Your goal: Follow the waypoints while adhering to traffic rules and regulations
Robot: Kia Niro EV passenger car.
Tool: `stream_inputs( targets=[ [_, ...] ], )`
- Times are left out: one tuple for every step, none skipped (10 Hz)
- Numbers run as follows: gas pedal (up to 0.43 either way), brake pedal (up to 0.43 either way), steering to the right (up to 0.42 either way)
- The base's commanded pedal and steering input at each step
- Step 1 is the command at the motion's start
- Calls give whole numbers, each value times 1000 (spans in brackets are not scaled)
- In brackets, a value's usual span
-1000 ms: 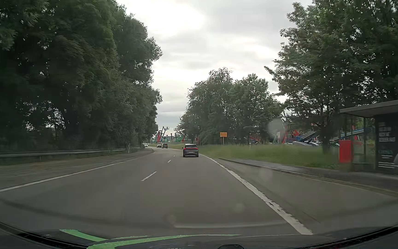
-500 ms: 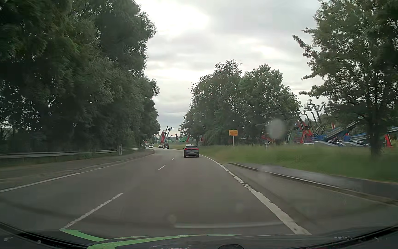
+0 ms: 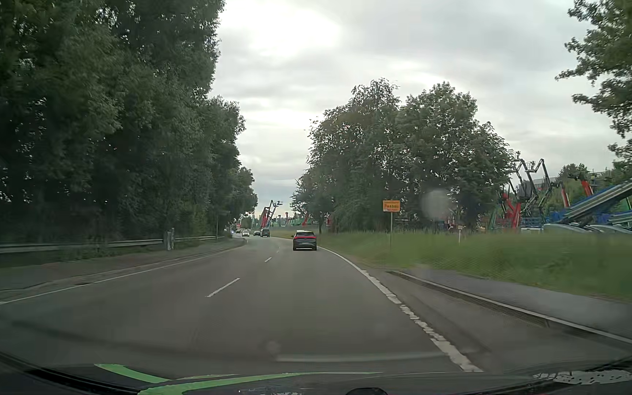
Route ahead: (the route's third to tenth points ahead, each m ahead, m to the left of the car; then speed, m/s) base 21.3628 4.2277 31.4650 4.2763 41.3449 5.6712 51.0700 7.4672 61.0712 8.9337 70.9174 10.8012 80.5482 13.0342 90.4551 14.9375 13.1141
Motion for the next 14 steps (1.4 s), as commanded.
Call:
stream_inputs(
  targets=[
    [0, 0, -14],
    [0, 0, -14],
    [0, 0, -14],
    [0, 0, -14],
    [0, 0, -14],
    [0, 0, -13],
    [0, 0, -13],
    [8, 0, -14],
    [87, 0, -14],
    [110, 0, -14],
    [118, 0, -14],
    [118, 0, -13],
    [118, 0, -14],
    [118, 0, -14]
  ],
)
